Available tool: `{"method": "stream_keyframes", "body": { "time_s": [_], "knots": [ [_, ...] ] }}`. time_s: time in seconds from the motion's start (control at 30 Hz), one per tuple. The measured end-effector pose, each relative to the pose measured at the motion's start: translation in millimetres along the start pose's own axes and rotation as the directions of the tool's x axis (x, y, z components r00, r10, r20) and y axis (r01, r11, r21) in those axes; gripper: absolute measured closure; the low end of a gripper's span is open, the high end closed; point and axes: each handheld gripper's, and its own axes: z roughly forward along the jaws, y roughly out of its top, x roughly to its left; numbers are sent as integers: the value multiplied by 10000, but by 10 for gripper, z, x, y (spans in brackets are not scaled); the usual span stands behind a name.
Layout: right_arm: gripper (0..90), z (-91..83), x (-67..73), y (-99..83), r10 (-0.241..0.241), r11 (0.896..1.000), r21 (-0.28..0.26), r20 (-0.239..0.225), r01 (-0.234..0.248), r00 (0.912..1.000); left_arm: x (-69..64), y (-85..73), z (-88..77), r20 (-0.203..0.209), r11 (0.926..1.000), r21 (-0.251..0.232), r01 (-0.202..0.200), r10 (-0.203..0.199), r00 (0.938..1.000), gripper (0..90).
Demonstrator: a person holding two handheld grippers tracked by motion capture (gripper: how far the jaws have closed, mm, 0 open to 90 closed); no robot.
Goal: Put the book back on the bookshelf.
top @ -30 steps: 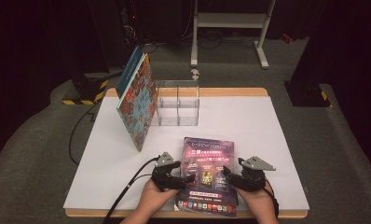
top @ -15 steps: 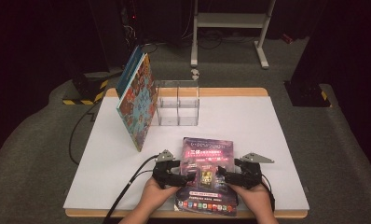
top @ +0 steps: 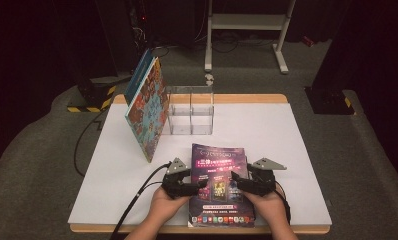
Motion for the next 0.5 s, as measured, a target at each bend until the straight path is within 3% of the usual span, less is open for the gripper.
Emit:
{"method": "stream_keyframes", "body": {
  "time_s": [0.13, 0.3, 0.43, 0.5],
  "knots": [
    [268, -9, 3, -32, 53, 10000, 50, 14, -53, 10000, 2, 4, -55, -224, 9986, -163, -496, 492, 9985, 427],
    [263, -32, -6, -70, 247, 9997, 48, -113, -247, 9996, -42, -5, -97, -474, 9901, -439, -1330, 1309, 9903, 596],
    [259, -31, -8, -70, 248, 9997, 61, -132, -247, 9996, -42, -9, -106, -536, 9873, -445, -1522, 1498, 9873, 661],
    [257, -27, -11, -68, 234, 9997, 67, -136, -234, 9996, -25, 3, -103, -534, 9923, -413, -1165, 1142, 9920, 657]
  ]
}}
